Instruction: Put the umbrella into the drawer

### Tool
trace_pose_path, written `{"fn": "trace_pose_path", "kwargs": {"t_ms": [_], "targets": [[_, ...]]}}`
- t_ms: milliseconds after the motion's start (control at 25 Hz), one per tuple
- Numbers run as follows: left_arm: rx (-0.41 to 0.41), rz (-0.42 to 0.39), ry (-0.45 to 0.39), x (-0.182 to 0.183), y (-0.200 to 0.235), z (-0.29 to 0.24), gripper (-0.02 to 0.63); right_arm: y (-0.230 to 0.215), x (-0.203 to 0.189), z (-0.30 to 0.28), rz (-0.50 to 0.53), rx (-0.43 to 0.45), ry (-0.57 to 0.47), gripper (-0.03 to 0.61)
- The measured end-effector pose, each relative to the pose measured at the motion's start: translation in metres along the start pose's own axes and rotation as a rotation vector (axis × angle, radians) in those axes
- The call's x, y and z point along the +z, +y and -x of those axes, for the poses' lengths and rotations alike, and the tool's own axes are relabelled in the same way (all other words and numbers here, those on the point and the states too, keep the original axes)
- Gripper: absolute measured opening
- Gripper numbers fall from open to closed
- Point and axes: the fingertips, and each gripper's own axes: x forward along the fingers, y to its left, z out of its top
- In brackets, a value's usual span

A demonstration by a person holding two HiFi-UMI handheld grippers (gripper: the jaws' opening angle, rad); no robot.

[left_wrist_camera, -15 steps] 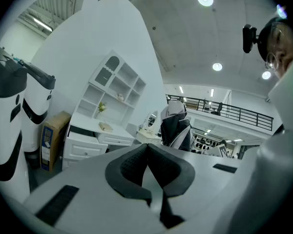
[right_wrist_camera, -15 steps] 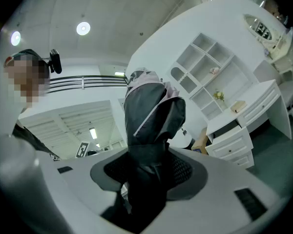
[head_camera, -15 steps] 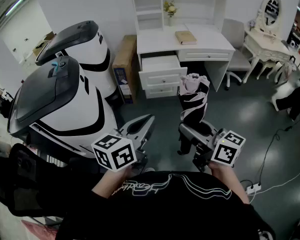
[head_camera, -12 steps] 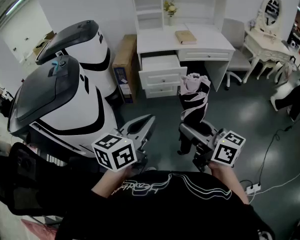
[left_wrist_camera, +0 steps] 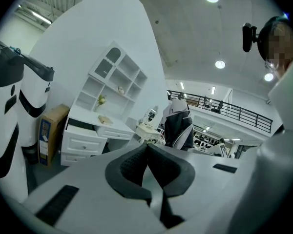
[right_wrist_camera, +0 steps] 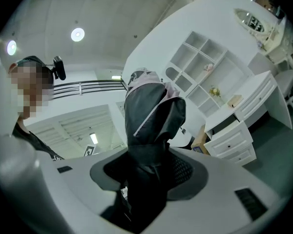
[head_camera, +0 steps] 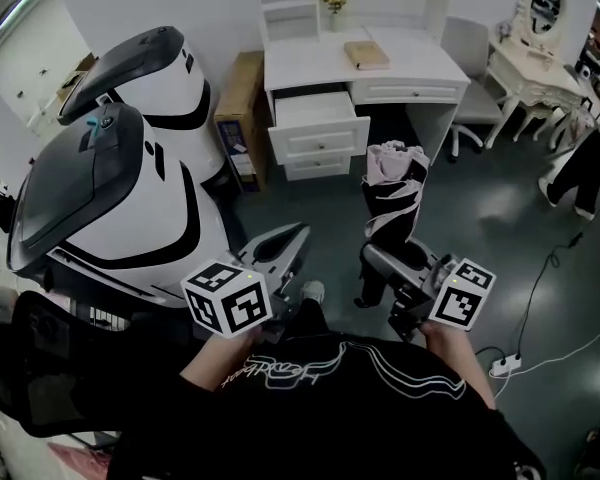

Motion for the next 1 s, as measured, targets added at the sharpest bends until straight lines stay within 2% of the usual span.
{"fn": "trace_pose_path", "kwargs": {"t_ms": [200,320,480,600,680,720,880,920,1000], "targets": [[-0.003,-0.010,0.005,-0.006,0.024,-0.040,0.020,-0.052,0.007,-0.003,-0.024,-0.028,-0.021,0.218],[-0.001,-0.005,0.008,0.002,0.044,-0.068,0.020,-0.085,0.021,-0.015,-0.060,-0.026,-0.033,0.219],[0.006,0.007,0.014,0.025,0.076,-0.093,0.020,-0.114,0.043,-0.047,-0.072,-0.026,-0.024,0.219],[0.017,0.004,0.017,0.020,0.092,-0.102,0.020,-0.128,0.038,-0.054,-0.064,-0.010,-0.020,0.219],[0.034,-0.005,0.017,0.009,0.073,-0.082,0.020,-0.106,0.025,-0.038,-0.064,0.013,-0.020,0.219],[0.055,-0.009,0.016,0.002,0.050,-0.058,0.020,-0.078,0.014,-0.023,-0.071,0.035,-0.016,0.219],[0.149,-0.023,0.002,-0.040,-0.078,0.055,0.020,0.056,-0.032,0.071,-0.094,0.134,0.022,0.219],[0.165,-0.029,-0.001,-0.050,-0.099,0.070,0.020,0.076,-0.039,0.091,-0.092,0.147,0.028,0.219],[0.188,-0.034,-0.003,-0.057,-0.113,0.083,0.020,0.091,-0.043,0.107,-0.094,0.159,0.035,0.219]]}}
